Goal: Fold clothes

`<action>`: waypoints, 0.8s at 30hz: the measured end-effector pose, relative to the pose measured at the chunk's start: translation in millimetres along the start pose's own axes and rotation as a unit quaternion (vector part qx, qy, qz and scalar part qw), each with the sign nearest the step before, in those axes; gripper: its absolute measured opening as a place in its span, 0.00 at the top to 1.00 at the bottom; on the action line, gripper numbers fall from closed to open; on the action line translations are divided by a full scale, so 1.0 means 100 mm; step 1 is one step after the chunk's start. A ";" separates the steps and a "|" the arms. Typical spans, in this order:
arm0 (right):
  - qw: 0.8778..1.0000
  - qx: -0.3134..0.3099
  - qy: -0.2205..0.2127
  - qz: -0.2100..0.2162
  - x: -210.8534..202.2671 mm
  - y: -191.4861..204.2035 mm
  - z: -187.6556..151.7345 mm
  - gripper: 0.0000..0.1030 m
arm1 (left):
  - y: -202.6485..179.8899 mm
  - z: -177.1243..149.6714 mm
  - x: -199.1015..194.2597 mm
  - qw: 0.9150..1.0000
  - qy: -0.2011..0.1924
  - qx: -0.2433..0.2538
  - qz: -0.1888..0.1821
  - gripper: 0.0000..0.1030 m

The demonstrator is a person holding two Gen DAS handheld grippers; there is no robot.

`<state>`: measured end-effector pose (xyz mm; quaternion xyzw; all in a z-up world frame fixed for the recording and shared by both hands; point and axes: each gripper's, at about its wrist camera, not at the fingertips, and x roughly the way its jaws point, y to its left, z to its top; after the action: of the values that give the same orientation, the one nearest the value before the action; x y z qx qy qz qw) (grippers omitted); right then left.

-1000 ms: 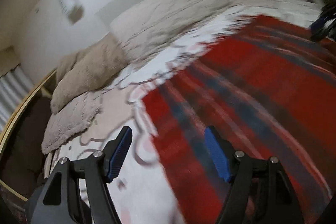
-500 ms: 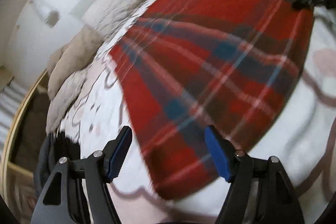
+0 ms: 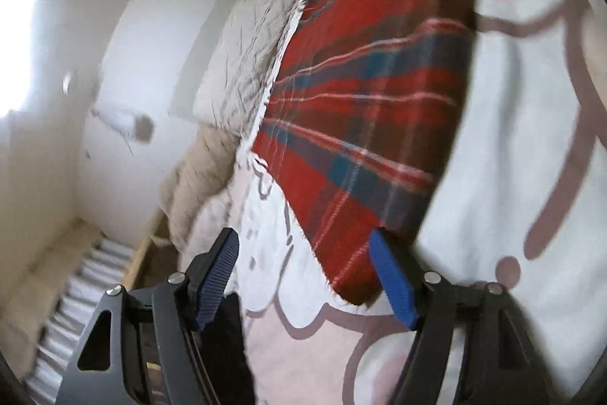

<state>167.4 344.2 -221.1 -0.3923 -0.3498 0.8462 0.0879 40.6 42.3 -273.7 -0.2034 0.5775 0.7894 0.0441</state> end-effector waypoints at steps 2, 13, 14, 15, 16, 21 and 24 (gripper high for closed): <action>0.999 -0.038 -0.001 -0.008 -0.01 0.11 0.00 0.07 | -0.05 0.01 0.02 1.000 -0.003 0.018 0.007 0.32; 0.979 -0.201 0.001 -0.026 0.18 0.34 0.05 0.08 | -0.06 0.03 -0.01 0.987 0.019 0.110 -0.114 0.61; 0.976 -0.215 -0.001 -0.025 0.20 0.34 0.04 0.08 | -0.02 0.03 -0.01 0.985 0.022 0.112 -0.129 0.60; 0.973 -0.231 -0.006 -0.027 0.22 0.33 0.04 0.08 | 0.01 0.04 -0.01 0.983 0.021 0.119 -0.139 0.59; 0.969 -0.245 -0.011 -0.031 0.24 0.35 0.05 0.08 | -0.01 0.06 -0.02 0.982 0.017 0.130 -0.137 0.55; 0.958 -0.282 -0.029 -0.051 0.37 0.39 0.09 0.08 | -0.08 0.11 0.08 0.982 0.001 0.151 -0.111 0.42; 0.953 -0.292 -0.046 -0.071 0.43 0.40 0.11 0.08 | -0.06 0.16 0.14 0.986 -0.005 0.143 -0.090 0.35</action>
<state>135.3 327.2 -268.6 -0.3359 -0.6126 0.7153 0.0132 25.0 57.3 -280.8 -0.2424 0.6636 0.6923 0.1465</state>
